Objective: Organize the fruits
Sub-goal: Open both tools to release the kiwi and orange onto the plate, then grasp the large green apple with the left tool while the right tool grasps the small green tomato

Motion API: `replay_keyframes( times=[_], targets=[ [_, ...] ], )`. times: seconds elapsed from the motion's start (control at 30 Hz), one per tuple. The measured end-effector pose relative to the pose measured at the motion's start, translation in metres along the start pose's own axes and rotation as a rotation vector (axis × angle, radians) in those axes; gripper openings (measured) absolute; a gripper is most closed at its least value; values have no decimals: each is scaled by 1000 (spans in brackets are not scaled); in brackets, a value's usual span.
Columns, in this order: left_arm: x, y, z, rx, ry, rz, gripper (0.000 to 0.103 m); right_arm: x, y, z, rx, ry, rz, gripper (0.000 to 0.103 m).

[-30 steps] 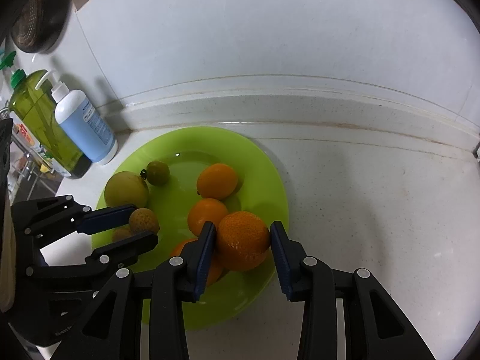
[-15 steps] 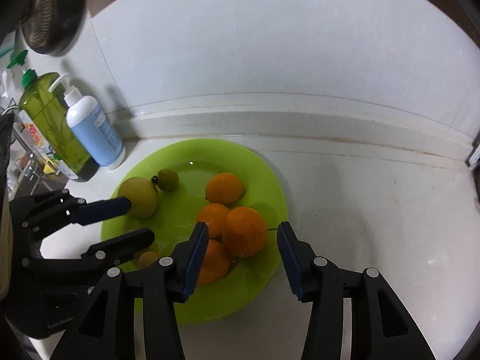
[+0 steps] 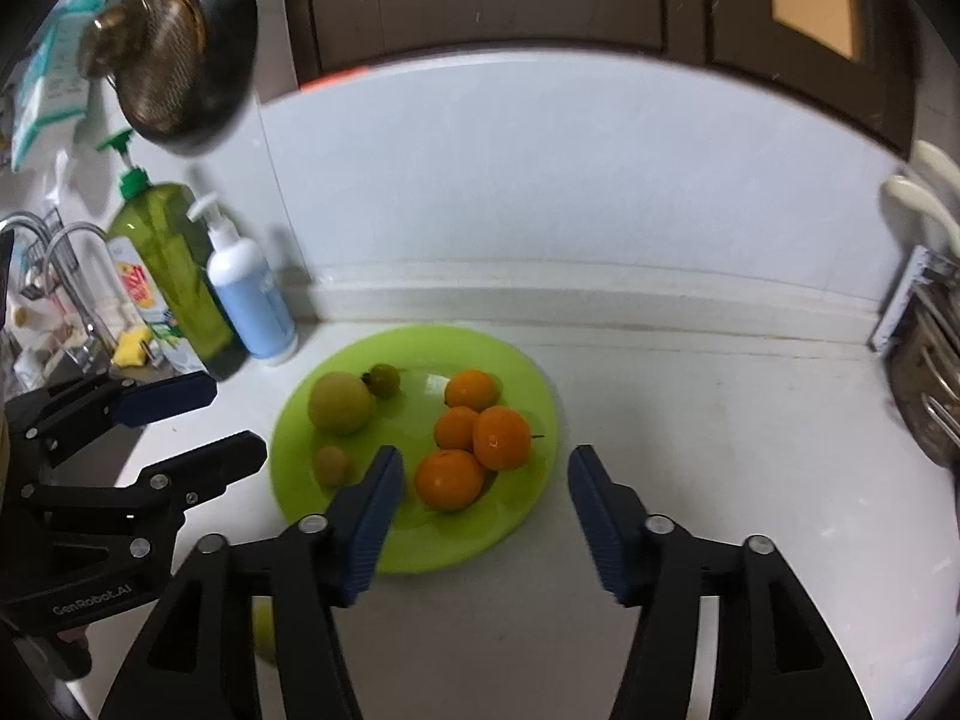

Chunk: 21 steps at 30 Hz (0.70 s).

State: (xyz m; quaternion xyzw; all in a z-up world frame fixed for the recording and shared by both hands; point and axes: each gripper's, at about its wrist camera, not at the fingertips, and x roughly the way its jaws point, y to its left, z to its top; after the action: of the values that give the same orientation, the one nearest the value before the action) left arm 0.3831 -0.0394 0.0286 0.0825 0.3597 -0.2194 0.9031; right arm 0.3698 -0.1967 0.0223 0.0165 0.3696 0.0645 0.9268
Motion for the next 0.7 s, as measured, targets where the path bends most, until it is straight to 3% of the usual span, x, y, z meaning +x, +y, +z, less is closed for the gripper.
replay_keyframes(
  times=[0.23, 0.4, 0.7],
  targets=[
    [-35, -14, -26, -51, -18, 17, 57, -44, -3, -25, 48, -62, -50, 64],
    [-53, -28, -49, -35, -50, 77, 61, -66, -14, -49, 84, -84, -114, 64],
    [-60, -41, -91, -60, -73, 152, 66, -88, -19, -94, 99, -93, -169, 64]
  ],
)
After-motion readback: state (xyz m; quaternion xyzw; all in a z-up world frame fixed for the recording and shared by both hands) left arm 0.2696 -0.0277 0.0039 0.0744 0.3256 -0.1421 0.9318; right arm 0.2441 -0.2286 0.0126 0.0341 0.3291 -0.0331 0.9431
